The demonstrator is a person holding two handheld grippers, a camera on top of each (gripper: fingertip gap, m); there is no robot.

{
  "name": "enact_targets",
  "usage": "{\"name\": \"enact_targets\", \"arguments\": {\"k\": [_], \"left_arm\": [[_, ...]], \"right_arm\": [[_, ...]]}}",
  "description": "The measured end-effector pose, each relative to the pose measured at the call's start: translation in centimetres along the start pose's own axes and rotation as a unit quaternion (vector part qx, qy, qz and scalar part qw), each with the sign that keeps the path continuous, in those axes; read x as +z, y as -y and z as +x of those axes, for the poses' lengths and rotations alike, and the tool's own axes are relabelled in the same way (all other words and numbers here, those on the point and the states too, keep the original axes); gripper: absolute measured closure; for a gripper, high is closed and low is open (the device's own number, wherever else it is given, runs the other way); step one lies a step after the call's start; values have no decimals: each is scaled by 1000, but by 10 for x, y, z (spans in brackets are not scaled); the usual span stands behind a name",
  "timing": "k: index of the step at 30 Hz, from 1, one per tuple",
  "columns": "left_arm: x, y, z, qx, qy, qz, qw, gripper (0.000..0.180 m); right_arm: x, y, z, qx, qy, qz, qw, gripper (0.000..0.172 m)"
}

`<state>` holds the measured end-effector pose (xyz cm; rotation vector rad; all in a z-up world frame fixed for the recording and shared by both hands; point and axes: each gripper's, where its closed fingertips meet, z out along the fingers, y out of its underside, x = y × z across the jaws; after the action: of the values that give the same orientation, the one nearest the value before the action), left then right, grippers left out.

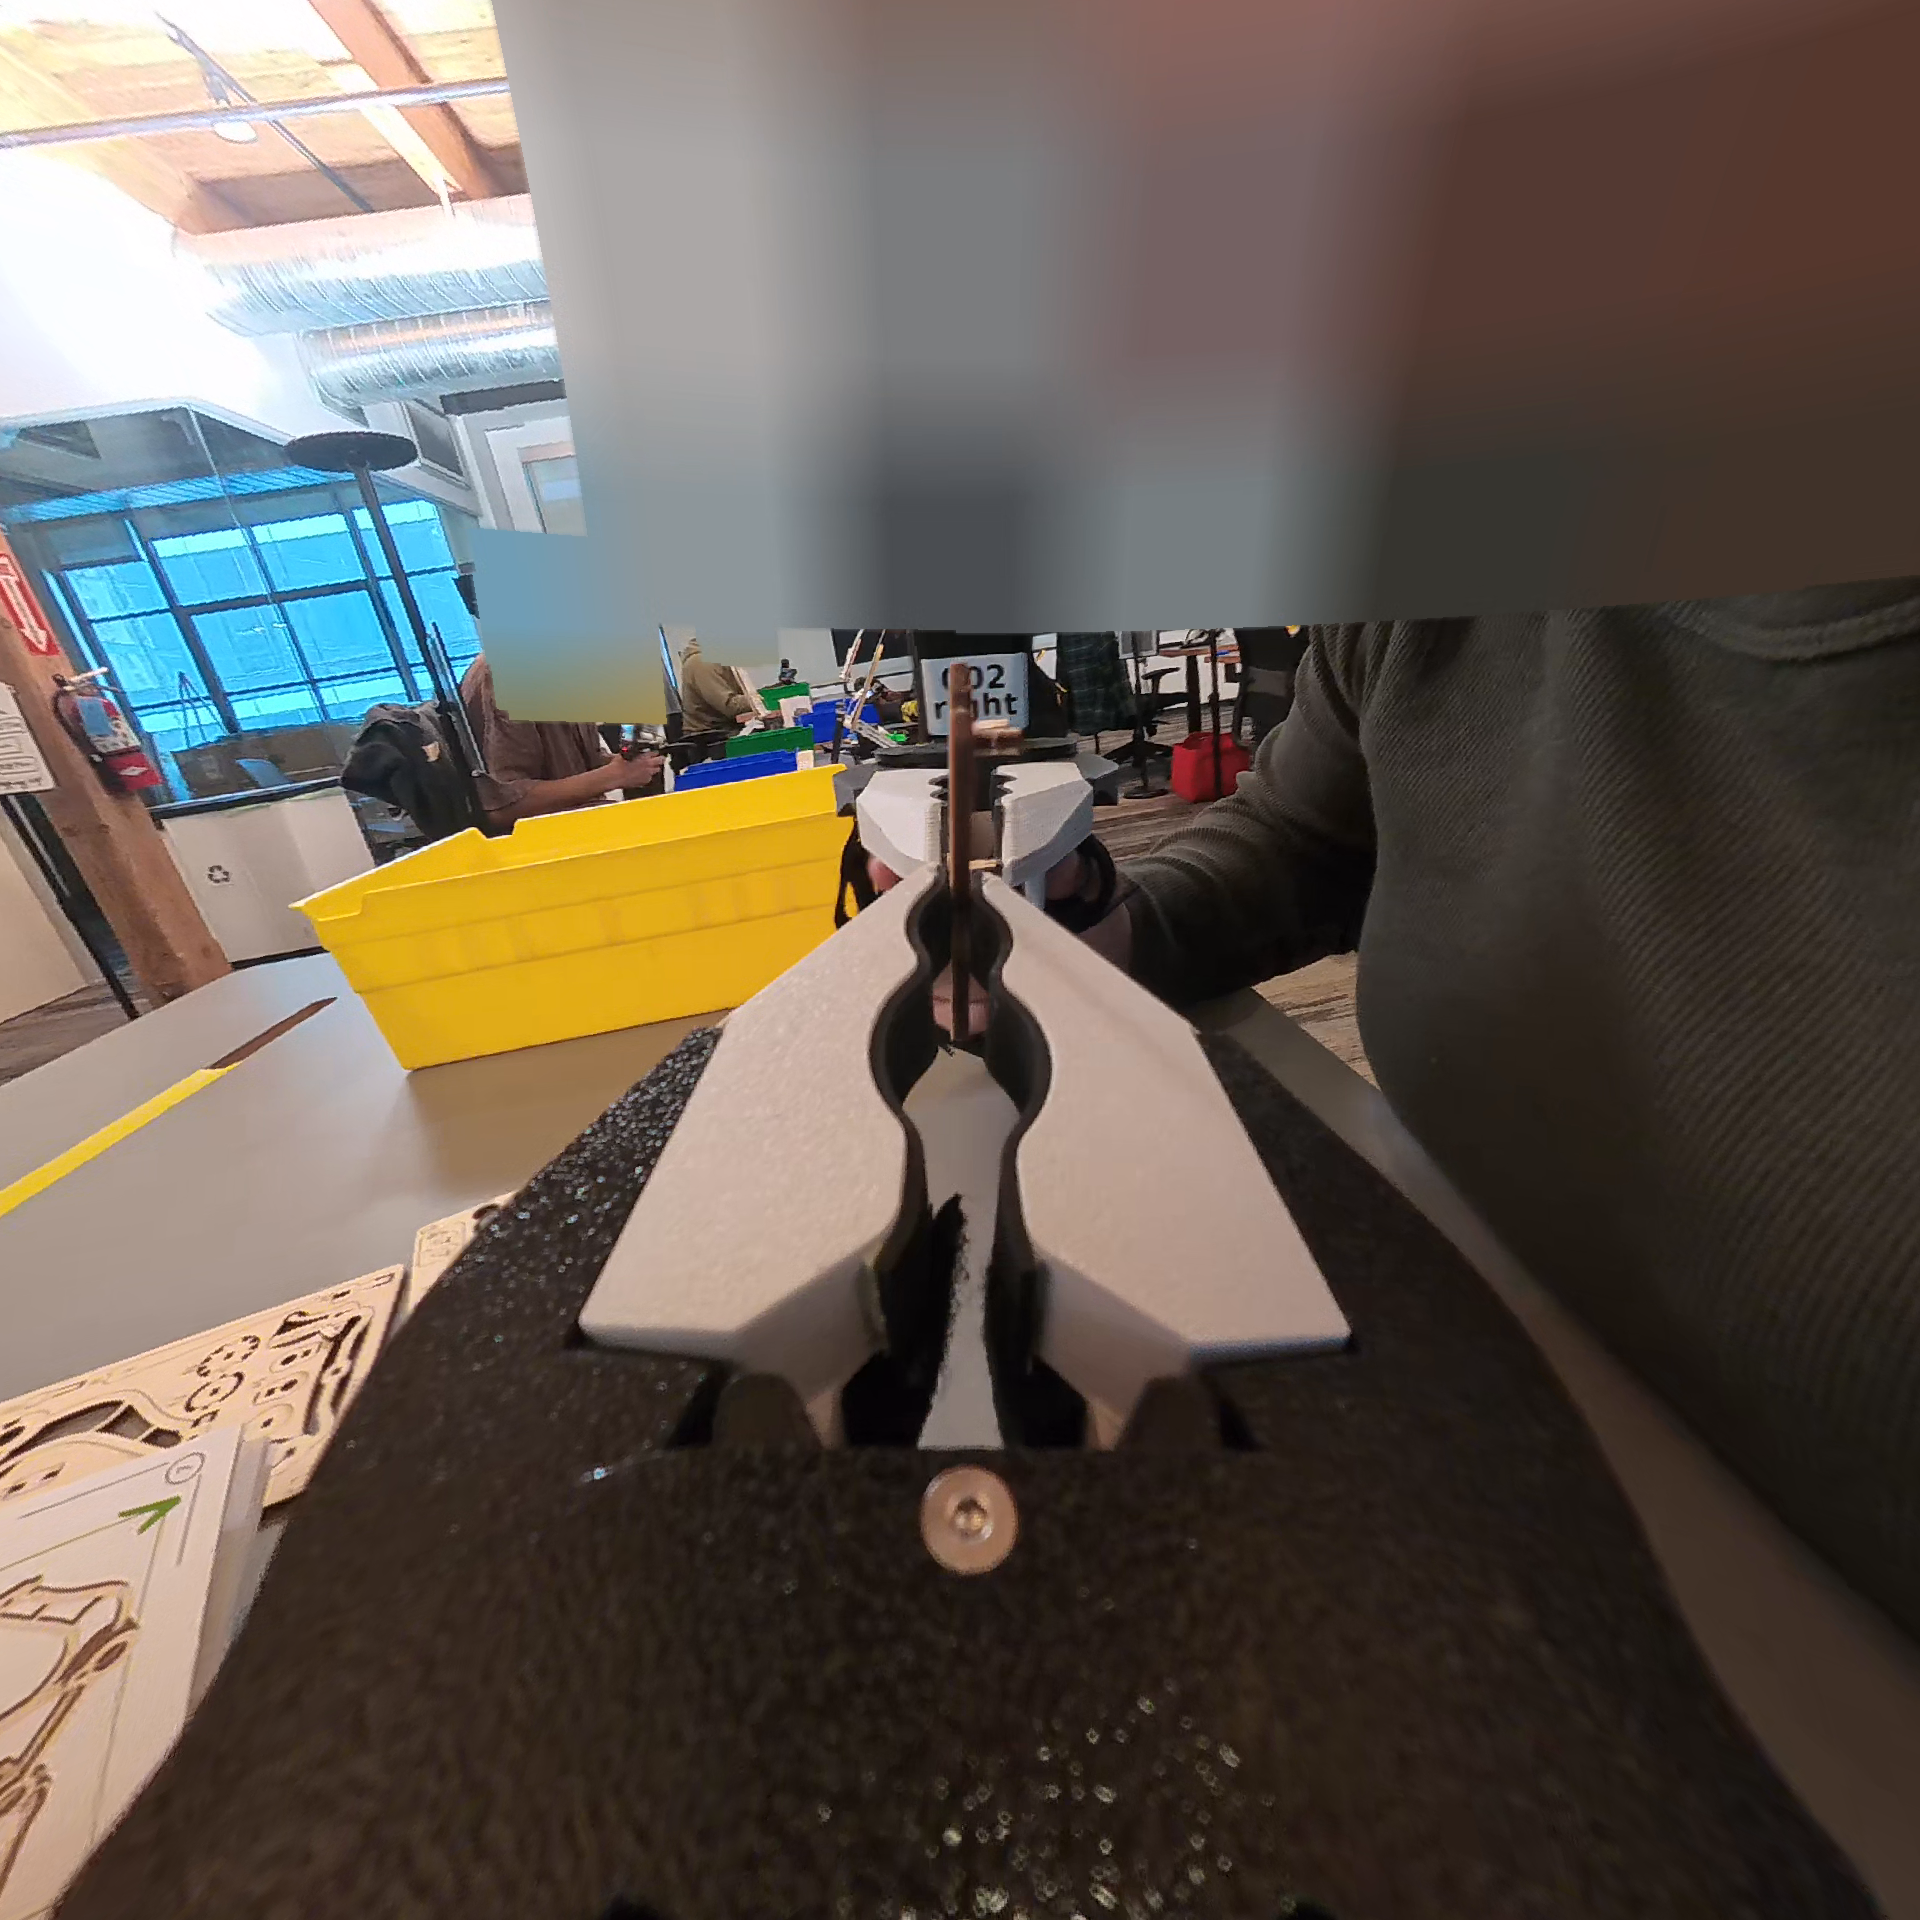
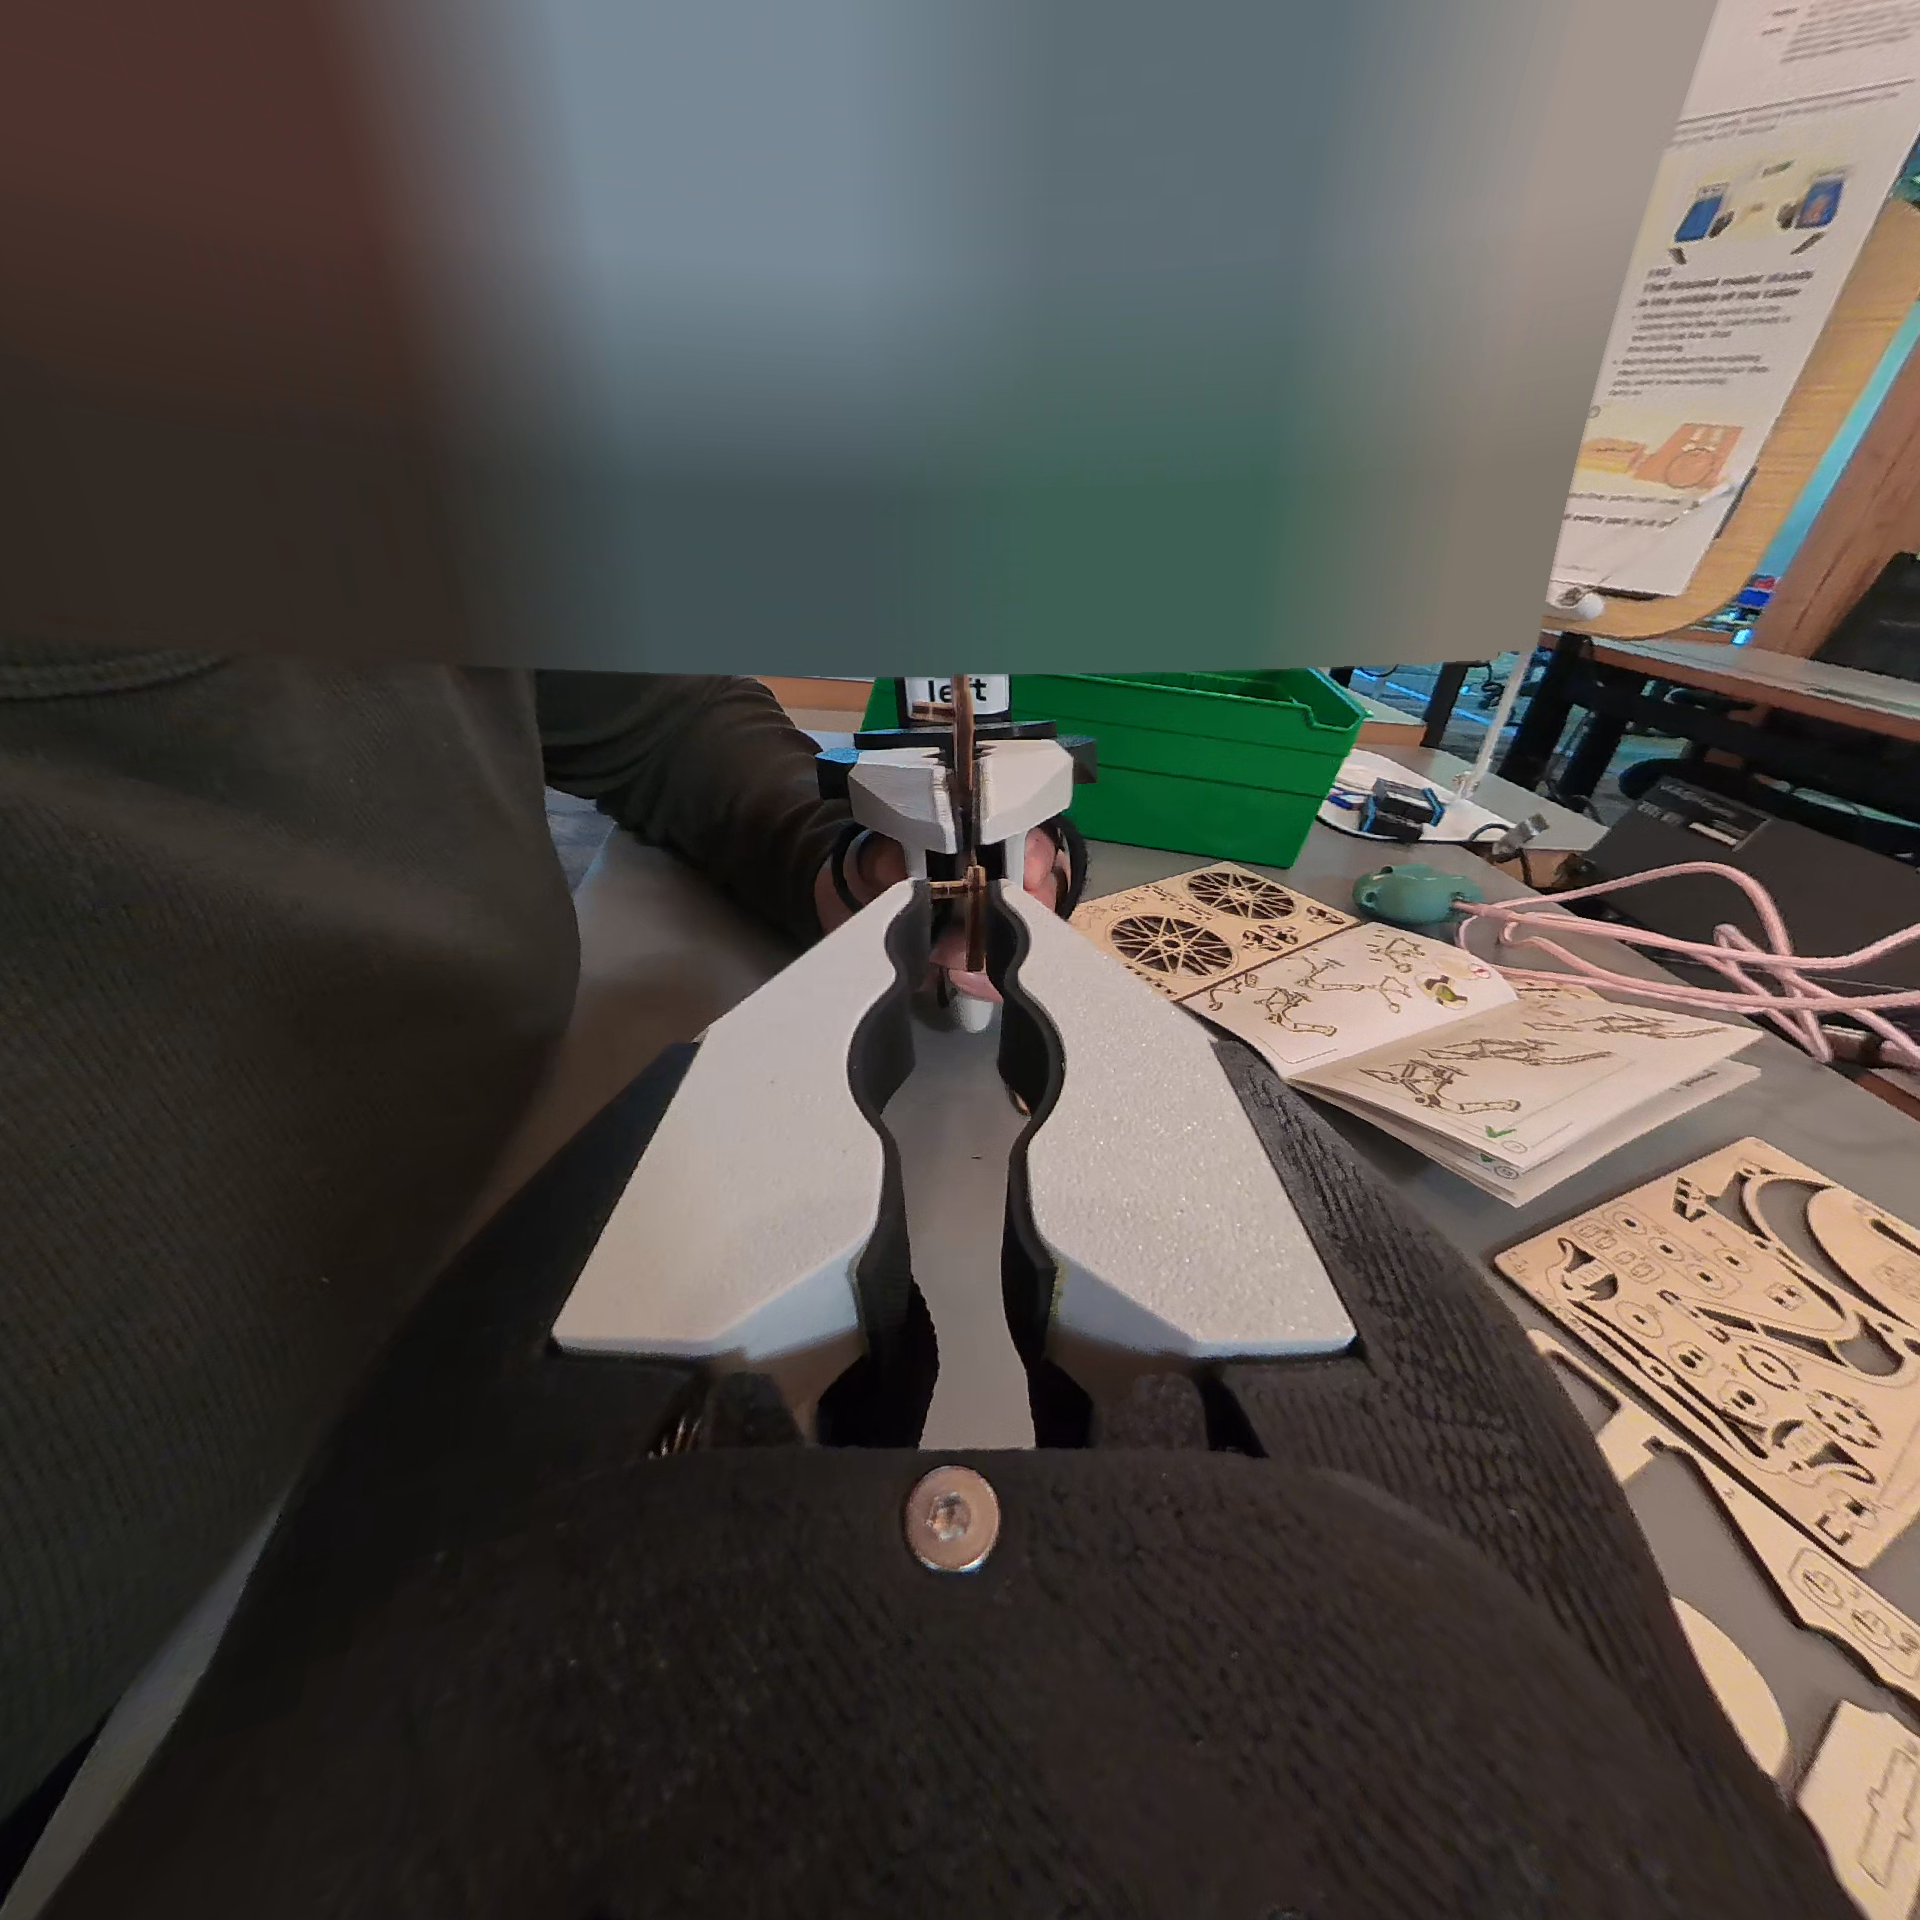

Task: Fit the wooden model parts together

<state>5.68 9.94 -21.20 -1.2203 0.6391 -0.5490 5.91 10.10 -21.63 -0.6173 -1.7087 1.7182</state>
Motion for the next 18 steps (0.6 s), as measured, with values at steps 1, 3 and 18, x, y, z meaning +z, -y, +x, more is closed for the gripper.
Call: {"name": "enact_targets", "arguments": {"k": [1,3,18], "left_arm": [[0,0,0,3,2,-1,1000,180],[0,0,0,10,5,-3,1000,180],[0,1,-1,25,16,-12,999,180]], "right_arm": [[0,0,0,-3,-3,0,1000,164],[0,1,0,-2,-6,-1,1000,164],[0,1,2,11,-14,-4,1000,164]]}}
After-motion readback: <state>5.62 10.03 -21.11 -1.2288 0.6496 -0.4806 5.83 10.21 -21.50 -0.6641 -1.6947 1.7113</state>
